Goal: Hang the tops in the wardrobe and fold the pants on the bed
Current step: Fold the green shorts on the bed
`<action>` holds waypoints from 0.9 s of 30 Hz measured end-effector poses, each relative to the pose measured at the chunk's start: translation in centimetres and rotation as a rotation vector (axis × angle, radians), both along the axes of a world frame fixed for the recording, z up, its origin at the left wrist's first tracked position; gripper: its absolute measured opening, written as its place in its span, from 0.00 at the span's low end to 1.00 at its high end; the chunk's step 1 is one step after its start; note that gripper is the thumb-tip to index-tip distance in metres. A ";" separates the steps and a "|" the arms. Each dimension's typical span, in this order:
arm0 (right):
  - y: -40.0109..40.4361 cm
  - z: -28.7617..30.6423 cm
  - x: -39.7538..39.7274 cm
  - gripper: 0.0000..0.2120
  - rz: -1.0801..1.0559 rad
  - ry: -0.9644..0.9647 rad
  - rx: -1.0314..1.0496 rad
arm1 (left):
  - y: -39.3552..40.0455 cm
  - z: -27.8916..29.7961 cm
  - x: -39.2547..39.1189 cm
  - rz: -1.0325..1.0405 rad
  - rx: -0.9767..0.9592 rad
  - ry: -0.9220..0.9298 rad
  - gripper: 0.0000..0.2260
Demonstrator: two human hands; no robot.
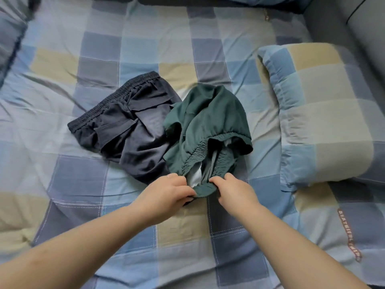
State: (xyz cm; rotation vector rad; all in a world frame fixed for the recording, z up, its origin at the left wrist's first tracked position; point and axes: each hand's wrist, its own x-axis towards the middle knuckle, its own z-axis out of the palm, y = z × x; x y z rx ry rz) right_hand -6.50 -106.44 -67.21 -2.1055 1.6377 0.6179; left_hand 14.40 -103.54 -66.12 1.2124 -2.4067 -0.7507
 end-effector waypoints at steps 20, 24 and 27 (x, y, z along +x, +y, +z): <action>20.2 17.4 15.5 0.11 -0.741 -0.343 0.495 | 8.8 28.4 20.1 -0.055 -0.086 0.044 0.07; 24.0 21.7 19.7 0.09 -0.842 -0.475 0.443 | 11.5 36.5 26.3 -0.023 -0.196 -0.016 0.07; 25.1 26.2 21.0 0.09 -0.838 -0.524 0.356 | 13.4 41.9 31.8 0.060 -0.318 -0.060 0.07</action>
